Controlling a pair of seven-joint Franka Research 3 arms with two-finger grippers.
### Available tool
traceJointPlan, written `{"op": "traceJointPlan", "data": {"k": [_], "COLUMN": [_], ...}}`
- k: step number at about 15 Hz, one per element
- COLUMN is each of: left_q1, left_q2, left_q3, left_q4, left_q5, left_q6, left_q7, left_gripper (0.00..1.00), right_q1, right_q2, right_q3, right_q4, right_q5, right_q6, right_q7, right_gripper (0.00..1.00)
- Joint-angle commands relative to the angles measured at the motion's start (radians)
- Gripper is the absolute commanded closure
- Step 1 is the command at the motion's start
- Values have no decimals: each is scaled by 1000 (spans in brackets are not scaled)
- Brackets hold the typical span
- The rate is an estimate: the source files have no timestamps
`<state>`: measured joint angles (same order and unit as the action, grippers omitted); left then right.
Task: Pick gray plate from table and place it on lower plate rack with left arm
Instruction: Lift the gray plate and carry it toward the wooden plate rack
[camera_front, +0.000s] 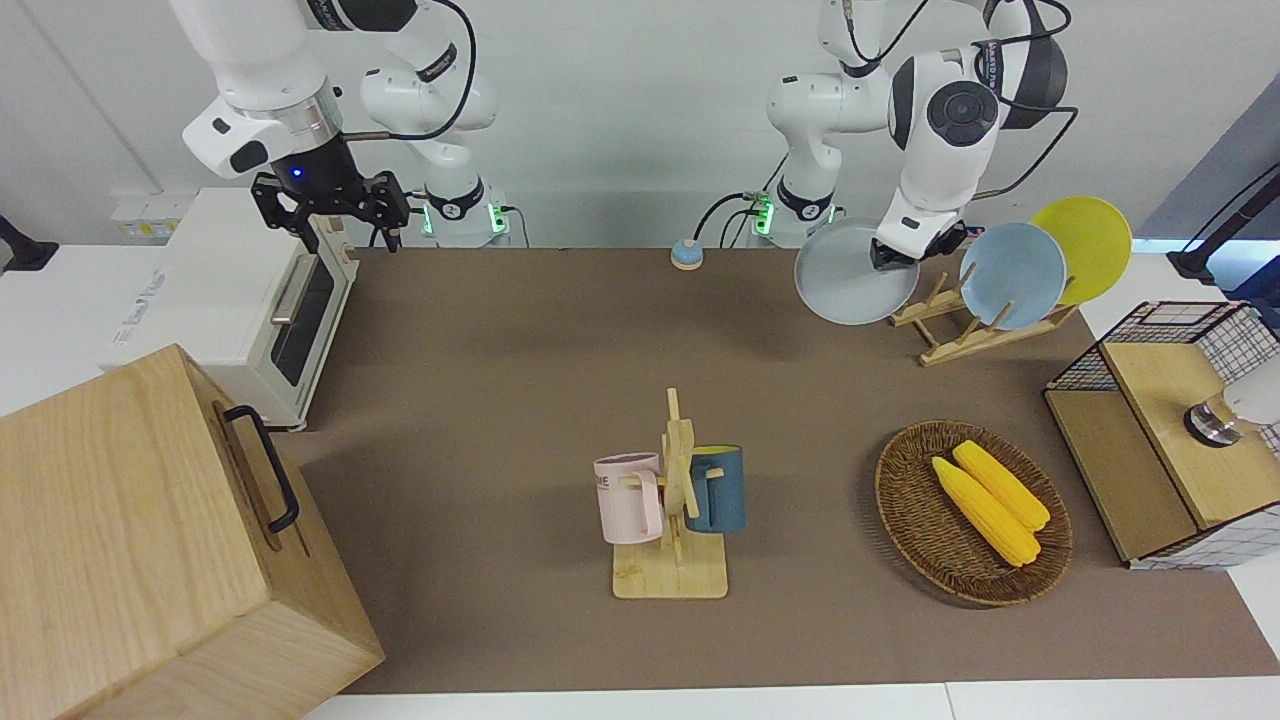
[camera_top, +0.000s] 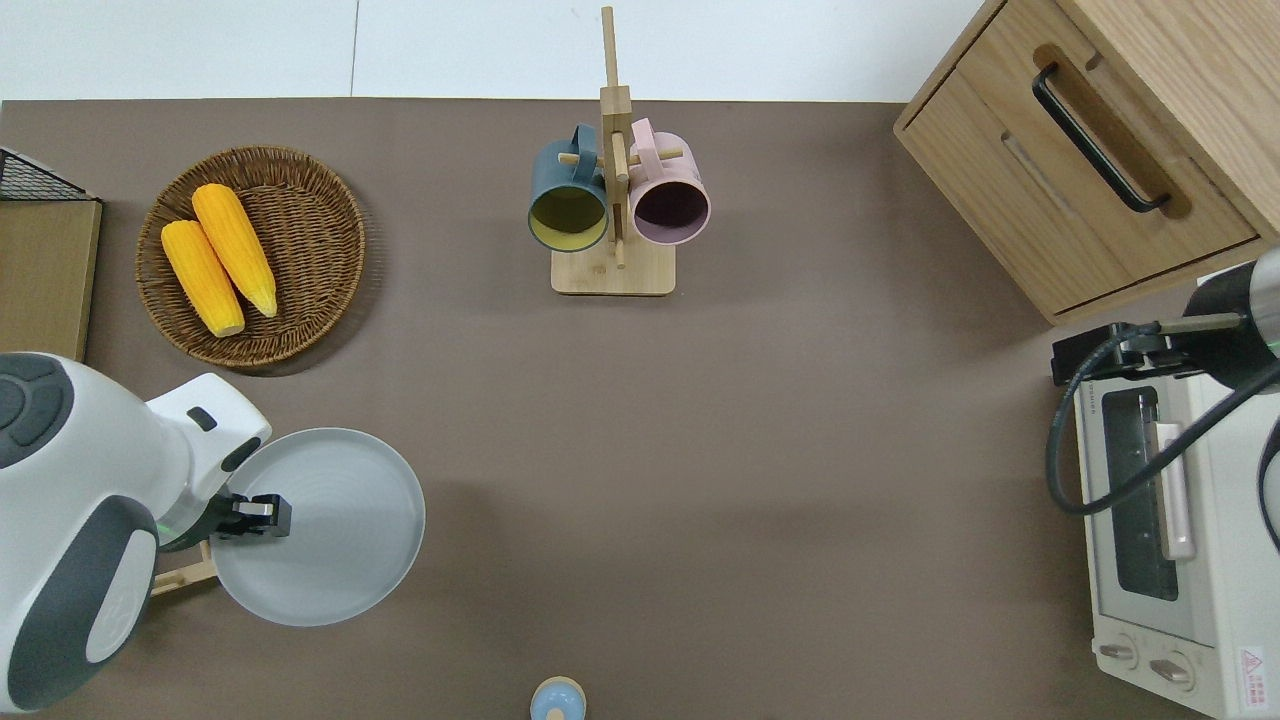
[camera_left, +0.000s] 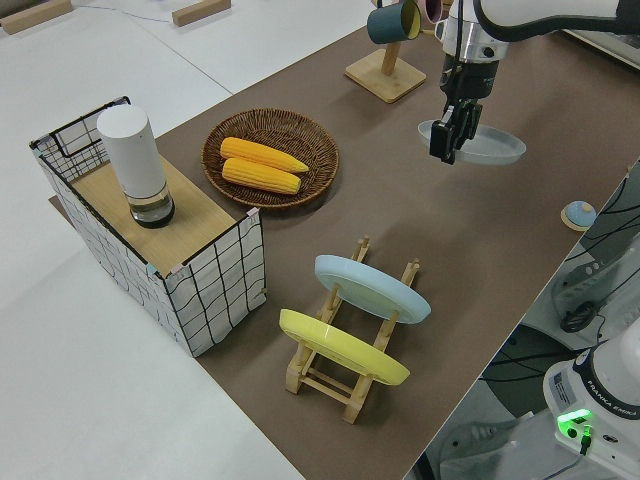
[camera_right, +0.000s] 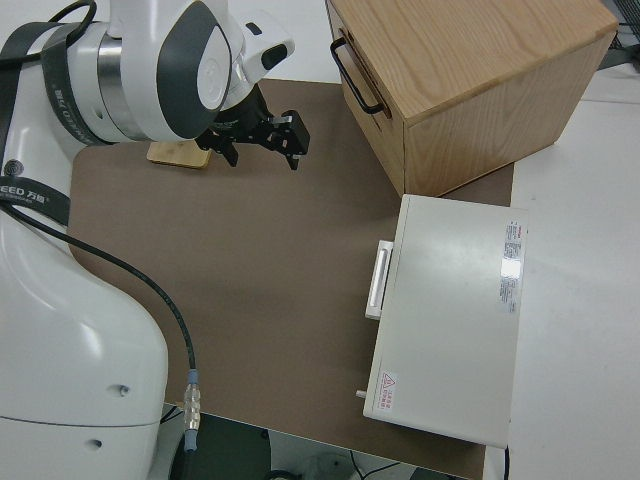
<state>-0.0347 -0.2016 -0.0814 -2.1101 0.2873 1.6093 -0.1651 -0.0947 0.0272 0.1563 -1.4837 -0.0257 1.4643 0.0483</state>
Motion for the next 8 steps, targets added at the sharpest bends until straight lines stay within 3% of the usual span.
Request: {"op": "traceJointPlan", "data": {"k": [1,8], "left_q1": [1,-14], "left_q2": [8,10], "left_q3": [-3,-26], "left_q4": [47,68], "left_q5": [137,372], "left_q6": [-90,-255], "left_q7": [-10,-20], "left_gripper": [1000,1000], "right_q1": [7,7], "right_q2": [0,0], "right_q3": [-6,-6], "right_q4": [6,6], "right_q5": [3,3], "right_q6": [-1,-1], "right_q7": [4,4], "right_gripper": [17,17]}}
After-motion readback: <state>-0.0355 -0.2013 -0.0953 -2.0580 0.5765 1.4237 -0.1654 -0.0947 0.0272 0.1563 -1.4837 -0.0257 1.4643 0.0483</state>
